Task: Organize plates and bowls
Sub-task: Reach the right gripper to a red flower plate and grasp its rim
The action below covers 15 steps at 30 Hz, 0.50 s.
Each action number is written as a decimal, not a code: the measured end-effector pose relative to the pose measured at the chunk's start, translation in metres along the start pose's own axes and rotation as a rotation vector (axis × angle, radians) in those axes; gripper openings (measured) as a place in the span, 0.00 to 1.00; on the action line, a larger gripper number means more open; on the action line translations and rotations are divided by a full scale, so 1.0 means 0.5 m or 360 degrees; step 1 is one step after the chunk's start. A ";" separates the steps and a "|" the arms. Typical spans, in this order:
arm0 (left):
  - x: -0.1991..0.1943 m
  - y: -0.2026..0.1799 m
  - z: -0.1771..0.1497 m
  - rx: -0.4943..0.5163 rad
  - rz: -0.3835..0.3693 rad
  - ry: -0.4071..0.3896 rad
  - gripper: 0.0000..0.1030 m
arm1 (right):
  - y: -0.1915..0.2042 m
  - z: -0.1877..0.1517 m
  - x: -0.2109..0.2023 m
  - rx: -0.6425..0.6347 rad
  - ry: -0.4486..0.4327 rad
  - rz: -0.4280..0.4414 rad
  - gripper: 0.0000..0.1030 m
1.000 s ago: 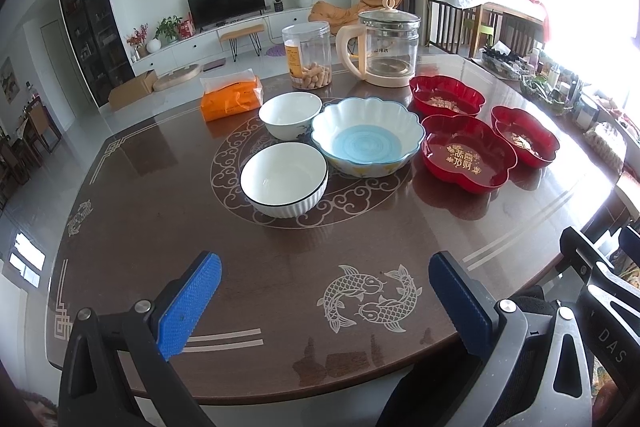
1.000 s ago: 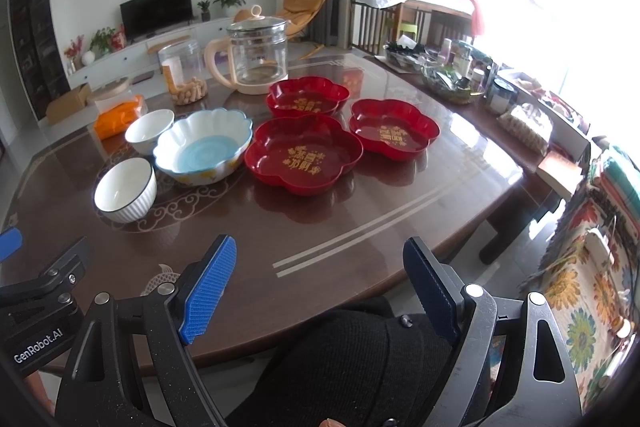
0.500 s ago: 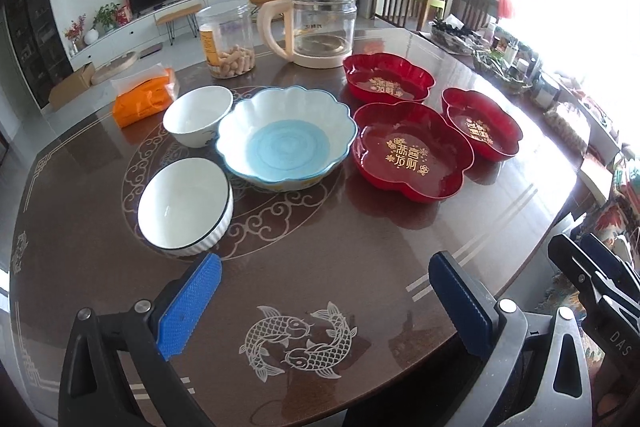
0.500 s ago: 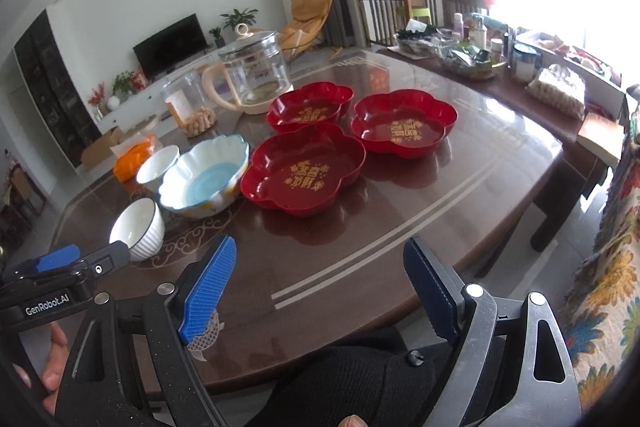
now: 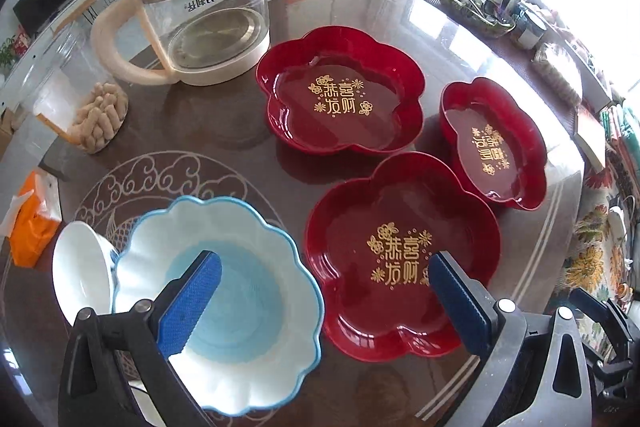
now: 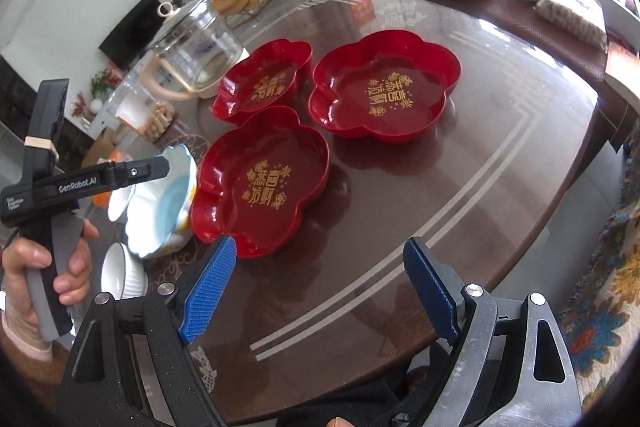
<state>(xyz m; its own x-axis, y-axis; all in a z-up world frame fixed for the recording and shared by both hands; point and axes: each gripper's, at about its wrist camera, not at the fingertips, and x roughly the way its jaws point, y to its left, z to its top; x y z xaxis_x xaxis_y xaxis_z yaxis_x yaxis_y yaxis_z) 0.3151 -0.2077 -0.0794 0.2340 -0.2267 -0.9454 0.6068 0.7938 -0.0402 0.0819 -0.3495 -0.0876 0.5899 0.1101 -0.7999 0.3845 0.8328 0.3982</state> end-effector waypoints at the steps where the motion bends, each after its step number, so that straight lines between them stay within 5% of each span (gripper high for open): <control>1: 0.016 -0.007 0.017 0.0054 0.0044 0.0014 0.92 | -0.002 0.008 0.013 0.0022 0.0021 0.0012 0.86; 7: 0.091 -0.052 0.040 0.0330 0.0130 0.0161 0.54 | -0.023 0.029 0.086 0.0153 0.0147 0.0076 0.86; 10: 0.120 -0.058 0.039 0.0340 0.0133 0.0210 0.34 | -0.021 0.036 0.120 0.0163 0.0154 0.0051 0.86; 15: 0.143 -0.043 0.039 0.0293 0.0142 0.0209 0.24 | -0.004 0.038 0.159 0.0147 0.0148 0.0049 0.84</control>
<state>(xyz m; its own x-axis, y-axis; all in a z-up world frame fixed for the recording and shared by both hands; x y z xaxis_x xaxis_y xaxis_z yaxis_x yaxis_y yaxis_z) 0.3335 -0.2521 -0.1398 0.1995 -0.0753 -0.9770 0.7190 0.6887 0.0937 0.1417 -0.3529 -0.1433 0.5357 0.1879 -0.8233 0.4338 0.7752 0.4592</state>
